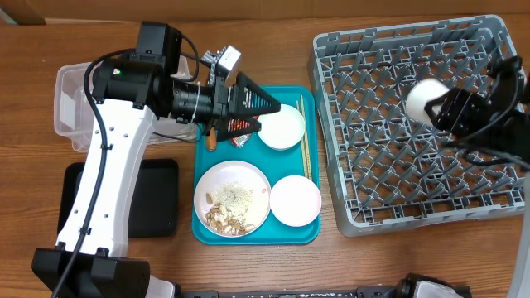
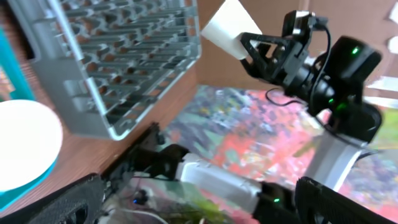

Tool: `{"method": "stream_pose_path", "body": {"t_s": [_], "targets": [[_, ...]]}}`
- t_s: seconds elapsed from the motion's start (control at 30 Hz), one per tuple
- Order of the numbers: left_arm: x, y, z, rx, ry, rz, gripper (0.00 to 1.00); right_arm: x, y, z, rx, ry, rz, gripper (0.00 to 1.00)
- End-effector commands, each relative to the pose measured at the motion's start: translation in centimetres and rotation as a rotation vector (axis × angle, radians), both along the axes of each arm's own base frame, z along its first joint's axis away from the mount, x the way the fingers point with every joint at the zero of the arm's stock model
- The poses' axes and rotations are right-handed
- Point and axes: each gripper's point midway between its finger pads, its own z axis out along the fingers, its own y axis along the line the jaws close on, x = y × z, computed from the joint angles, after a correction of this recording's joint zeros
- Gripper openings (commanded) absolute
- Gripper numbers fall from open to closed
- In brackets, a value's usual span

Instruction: Sort waste into correct bins and load items into the dishwasher

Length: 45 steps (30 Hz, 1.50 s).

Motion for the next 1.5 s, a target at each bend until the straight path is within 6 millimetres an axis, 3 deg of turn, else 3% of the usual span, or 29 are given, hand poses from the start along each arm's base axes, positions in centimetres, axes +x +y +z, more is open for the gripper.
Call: {"method": "stream_pose_path", "body": {"t_s": [0.0,0.17,0.4,0.5,0.67,0.8,0.93,1.0,1.1,1.17,1.27,1.37,1.47], "targets": [[0.2,0.6,-1.2,0.085,-0.055,0.002,1.0,-0.2,-2.2,-1.7,-0.061,0.114,-0.112,0.65],[0.1,1.1,-2.3,0.153,-0.038,0.014,1.0,-0.5,-2.2,-5.5,-0.017,0.302,-0.12,0.65],[0.2,1.2,-2.7,0.185,-0.04,0.019,1.0,1.1,-2.6,-9.6,0.01,0.44,-0.113,0.65],[0.2,1.3,-3.1,0.209,-0.043,0.02,1.0,1.4,-2.3,-11.2,0.029,0.503,-0.125,0.7],[0.2,1.5,-3.6,0.243,-0.044,0.025,1.0,1.6,-0.5,-12.2,0.013,0.543,-0.066,0.74],[0.5,2.0,-4.5,0.312,-0.047,0.04,1.0,1.4,-1.4,-12.3,-0.109,0.559,-0.142,0.91],[0.9,2.8,-6.2,0.445,-0.036,0.082,1.0,1.5,-0.6,-11.5,-0.112,0.527,-0.133,0.93],[1.5,4.0,-7.7,0.576,-0.034,0.135,0.96,1.8,0.9,-10.5,-0.056,0.47,-0.053,0.92],[2.5,6.2,-10.2,0.846,-0.041,0.257,0.93,2.7,4.1,-7.5,0.069,0.307,0.11,0.9],[2.8,6.6,-11.1,0.957,-0.073,0.293,0.91,3.0,5.5,-5.0,0.123,0.188,0.179,0.89],[2.3,5.3,-12.1,1.031,-0.103,0.295,0.88,2.8,6.9,-1.0,0.163,0.02,0.239,0.89],[0.9,3.7,-13.3,1.061,-0.111,0.24,0.82,2.2,7.0,2.0,0.136,-0.106,0.25,0.9],[-0.7,2.4,-14.8,1.094,-0.108,0.168,0.75,1.3,7.1,3.6,0.122,-0.164,0.254,0.92]]}}
